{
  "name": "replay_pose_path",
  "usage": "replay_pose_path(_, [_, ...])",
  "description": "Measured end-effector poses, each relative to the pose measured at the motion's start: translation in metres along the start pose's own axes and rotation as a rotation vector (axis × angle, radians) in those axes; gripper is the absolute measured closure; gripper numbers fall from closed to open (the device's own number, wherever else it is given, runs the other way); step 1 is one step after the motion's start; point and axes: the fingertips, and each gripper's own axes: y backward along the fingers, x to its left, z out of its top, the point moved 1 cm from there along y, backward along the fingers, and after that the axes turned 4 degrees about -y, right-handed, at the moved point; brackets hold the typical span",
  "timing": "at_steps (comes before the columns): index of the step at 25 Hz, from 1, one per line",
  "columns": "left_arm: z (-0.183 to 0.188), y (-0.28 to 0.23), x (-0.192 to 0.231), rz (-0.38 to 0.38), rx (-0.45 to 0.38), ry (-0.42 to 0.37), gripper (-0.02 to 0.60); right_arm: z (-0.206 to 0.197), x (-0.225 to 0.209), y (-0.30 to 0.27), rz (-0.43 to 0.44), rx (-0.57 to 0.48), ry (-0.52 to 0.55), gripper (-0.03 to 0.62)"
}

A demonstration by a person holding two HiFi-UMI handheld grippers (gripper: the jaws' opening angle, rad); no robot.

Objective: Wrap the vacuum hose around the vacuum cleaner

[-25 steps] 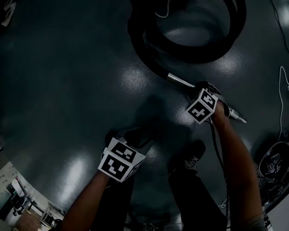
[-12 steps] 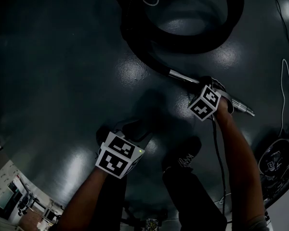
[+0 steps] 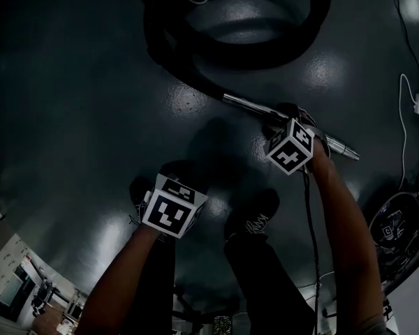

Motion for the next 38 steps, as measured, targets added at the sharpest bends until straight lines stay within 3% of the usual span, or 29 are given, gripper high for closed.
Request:
replay_pose_path(8, [0.032,0.016,-0.037,0.036,0.018,-0.001,0.388,-0.003,0.021,0.091,0.058,-0.122,-0.157,0.339])
replay_pose_path(12, [0.049,0.039,-0.061,0.063,-0.003,-0.026,0.396,-0.001,0.047,0.159,0.142,-0.285,-0.280,0.360])
replay_pose_path(15, [0.062,0.065,-0.079,0.119,-0.028,-0.065,0.510,-0.005,0.059,0.210,0.091,-0.371,-0.372,0.524])
replay_pose_path(17, [0.071,0.087,-0.095,0.143,-0.047,-0.104,0.574,-0.009,0.070,0.243,0.068,-0.405,-0.427,0.585])
replay_pose_path(22, [0.095,0.147,-0.147,0.053,-0.128,-0.159,0.574,-0.016,0.090,0.323,0.019,-0.433,-0.559,0.588])
replay_pose_path(29, [0.105,0.241,-0.201,-0.003,-0.207,-0.329,0.574,0.006,0.112,0.434,-0.096,-0.529,-0.682,0.588])
replay_pose_path(34, [0.100,0.327,-0.226,0.007,-0.276,-0.412,0.574,0.037,0.139,0.513,-0.163,-0.643,-0.745,0.588])
replay_pose_path(38, [0.086,0.397,-0.246,0.018,-0.351,-0.442,0.574,0.068,0.181,0.561,-0.145,-0.727,-0.767,0.588])
